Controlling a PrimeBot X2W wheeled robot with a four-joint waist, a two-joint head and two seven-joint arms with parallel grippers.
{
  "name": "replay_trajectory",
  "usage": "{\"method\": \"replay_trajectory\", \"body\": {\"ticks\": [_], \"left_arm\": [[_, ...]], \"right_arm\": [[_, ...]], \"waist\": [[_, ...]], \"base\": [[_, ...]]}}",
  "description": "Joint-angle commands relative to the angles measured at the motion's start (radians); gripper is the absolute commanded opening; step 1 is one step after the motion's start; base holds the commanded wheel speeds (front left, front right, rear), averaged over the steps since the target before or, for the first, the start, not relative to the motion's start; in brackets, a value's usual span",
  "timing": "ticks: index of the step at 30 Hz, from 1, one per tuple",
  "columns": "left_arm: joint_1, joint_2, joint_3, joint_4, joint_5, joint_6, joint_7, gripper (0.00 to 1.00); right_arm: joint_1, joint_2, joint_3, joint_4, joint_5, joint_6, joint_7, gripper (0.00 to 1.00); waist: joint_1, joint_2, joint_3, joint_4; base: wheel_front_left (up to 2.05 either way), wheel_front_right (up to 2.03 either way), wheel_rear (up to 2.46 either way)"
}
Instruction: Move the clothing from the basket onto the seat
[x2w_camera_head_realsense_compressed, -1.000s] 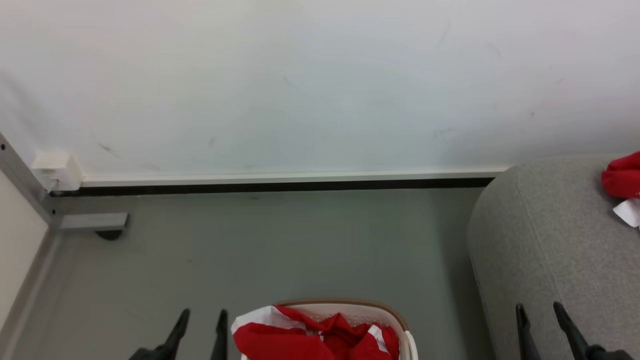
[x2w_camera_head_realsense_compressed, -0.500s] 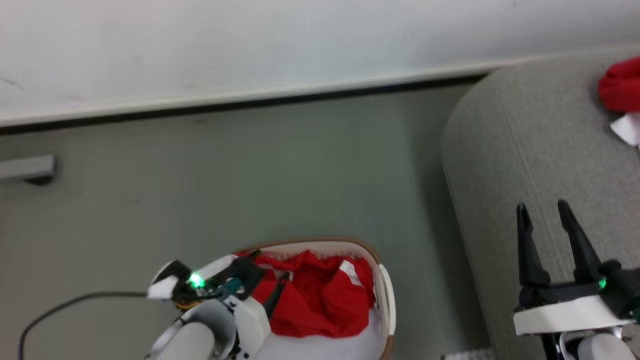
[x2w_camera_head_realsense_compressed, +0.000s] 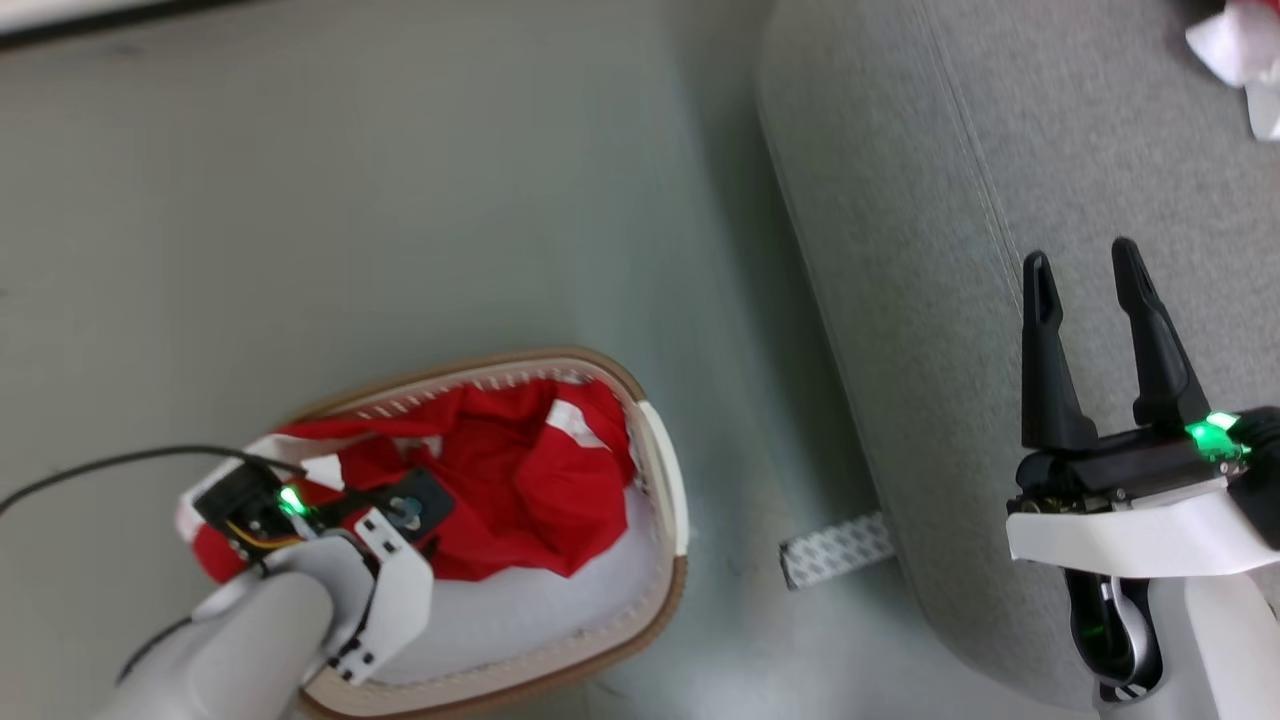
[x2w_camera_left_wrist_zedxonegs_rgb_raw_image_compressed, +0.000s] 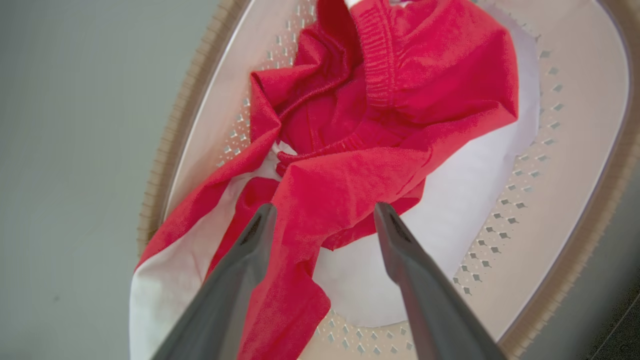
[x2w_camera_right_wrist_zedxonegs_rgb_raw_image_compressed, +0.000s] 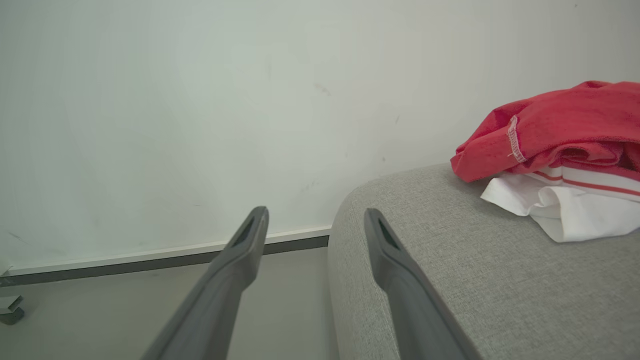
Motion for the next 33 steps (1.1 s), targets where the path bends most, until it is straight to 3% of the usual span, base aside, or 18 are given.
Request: {"method": "replay_trajectory", "body": {"ticks": [1,7,18,19,20,21,26,33], "left_arm": [[-0.019,0.017,-0.006,0.007,-0.009,0.003,0.01,1.0],[-0.095,0.074,-0.051,0.021,-0.021,0.003,0.048,1.0],[-0.15,0.107,-0.138,0.02,-0.078,0.003,0.16,1.0],[-0.152,0.107,-0.144,0.02,-0.079,0.003,0.16,0.82],[-0.155,0.105,-0.148,0.019,-0.08,0.003,0.155,0.26],[-0.158,0.102,-0.149,0.02,-0.08,0.003,0.148,0.0],[-0.143,0.062,-0.129,0.04,-0.121,0.021,0.099,0.0],[-0.082,-0.035,-0.071,0.066,-0.209,0.077,-0.029,0.0]], "right_arm": [[-0.018,0.005,0.002,-0.01,0.007,-0.003,0.001,1.0],[-0.054,0.005,0.028,-0.043,0.052,-0.002,0.001,1.0],[-0.095,0.005,0.058,-0.063,0.088,-0.003,0.001,1.0],[-0.096,0.005,0.058,-0.063,0.09,-0.003,0.001,1.0],[-0.098,0.005,0.057,-0.062,0.09,-0.003,0.001,1.0],[-0.101,0.005,0.056,-0.062,0.09,-0.003,0.001,1.0],[-0.09,0.005,0.036,-0.045,0.078,-0.003,0.001,1.0],[-0.042,0.002,0.002,-0.015,0.032,-0.002,0.001,1.0]], "waist": [[-0.0004,0.0,0.073,-0.058],[-0.0004,0.0,0.14,-0.076],[-0.0004,0.0,0.239,-0.099],[-0.0004,0.0,0.246,-0.1],[-0.0004,0.0,0.25,-0.101],[-0.0004,0.0,0.252,-0.101],[-0.0004,0.0,0.224,-0.077],[-0.0004,0.0,0.075,-0.002]], "base": [[0.0,0.0,0.0],[0.0,0.0,0.0],[0.0,0.0,0.0],[0.0,0.0,0.0],[0.0,0.0,0.0],[0.0,0.0,0.0],[0.0,0.0,0.0],[0.0,0.0,0.0]]}}
